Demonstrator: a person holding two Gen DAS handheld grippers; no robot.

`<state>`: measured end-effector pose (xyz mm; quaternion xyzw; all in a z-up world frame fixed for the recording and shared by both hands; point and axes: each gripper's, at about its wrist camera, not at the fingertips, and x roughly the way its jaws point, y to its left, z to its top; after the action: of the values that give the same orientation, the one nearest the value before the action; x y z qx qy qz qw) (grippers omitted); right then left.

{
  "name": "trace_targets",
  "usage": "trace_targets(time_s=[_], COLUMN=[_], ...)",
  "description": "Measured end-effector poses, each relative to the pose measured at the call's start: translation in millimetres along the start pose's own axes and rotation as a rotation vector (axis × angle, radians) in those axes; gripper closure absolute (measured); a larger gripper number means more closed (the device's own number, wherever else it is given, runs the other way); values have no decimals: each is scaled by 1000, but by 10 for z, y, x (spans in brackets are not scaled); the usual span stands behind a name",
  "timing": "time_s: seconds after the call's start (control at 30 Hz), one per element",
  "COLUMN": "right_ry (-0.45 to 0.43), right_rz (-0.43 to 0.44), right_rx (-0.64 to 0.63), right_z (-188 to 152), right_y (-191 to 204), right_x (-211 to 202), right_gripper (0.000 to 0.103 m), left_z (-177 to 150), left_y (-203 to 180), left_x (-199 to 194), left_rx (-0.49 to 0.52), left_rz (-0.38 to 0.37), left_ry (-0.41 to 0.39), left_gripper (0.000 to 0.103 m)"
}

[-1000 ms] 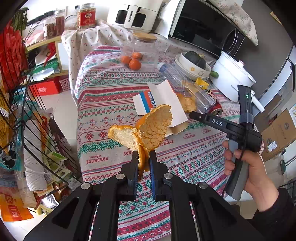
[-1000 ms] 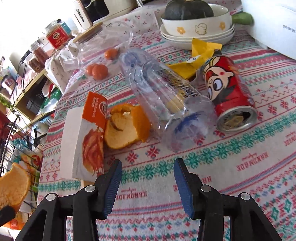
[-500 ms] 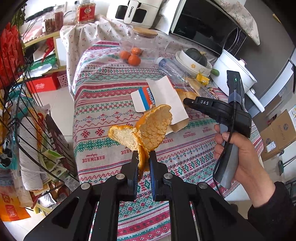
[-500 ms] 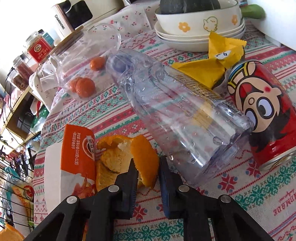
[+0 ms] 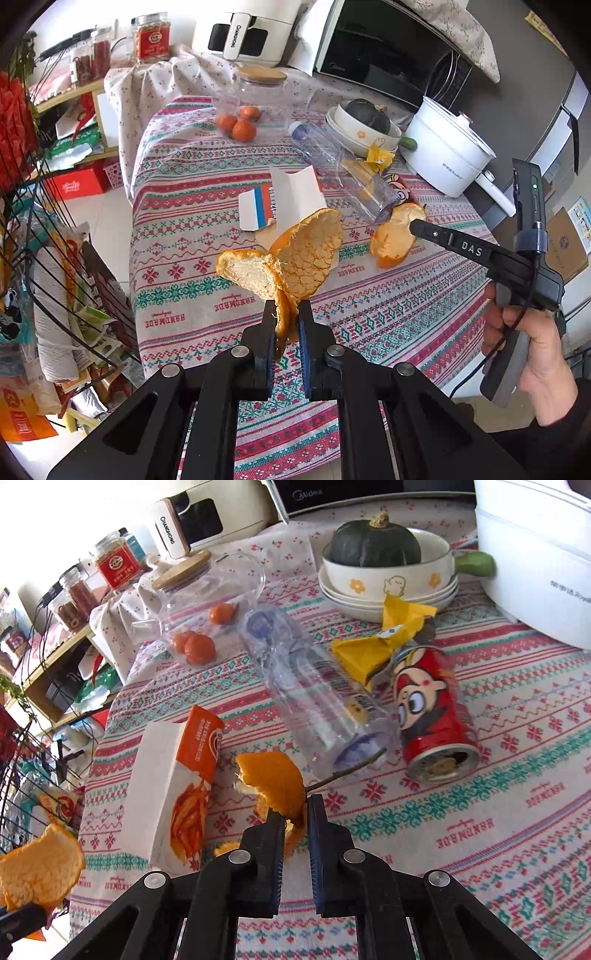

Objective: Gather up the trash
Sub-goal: 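Reach the right tool to the small orange peel and grasp it, then carry both peels over the bin and release them from both tools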

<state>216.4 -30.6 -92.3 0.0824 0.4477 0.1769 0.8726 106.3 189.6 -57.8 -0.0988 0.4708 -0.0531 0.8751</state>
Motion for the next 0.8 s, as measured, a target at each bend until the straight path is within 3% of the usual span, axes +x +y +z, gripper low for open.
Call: trace_targets(time_s=[0.5, 0.8], right_ry=[-7, -9], right_rz=[-99, -122], right_rx=[-58, 7], right_z=[-313, -500], right_y=[-465, -859], right_x=[-897, -1136], right_gripper=[94, 95], left_z=[-53, -109], left_y=[-591, -966], left_x=[123, 312], left_rx=[115, 178], left_rz=[-30, -26], left_ry=[25, 63], left_gripper=[92, 92])
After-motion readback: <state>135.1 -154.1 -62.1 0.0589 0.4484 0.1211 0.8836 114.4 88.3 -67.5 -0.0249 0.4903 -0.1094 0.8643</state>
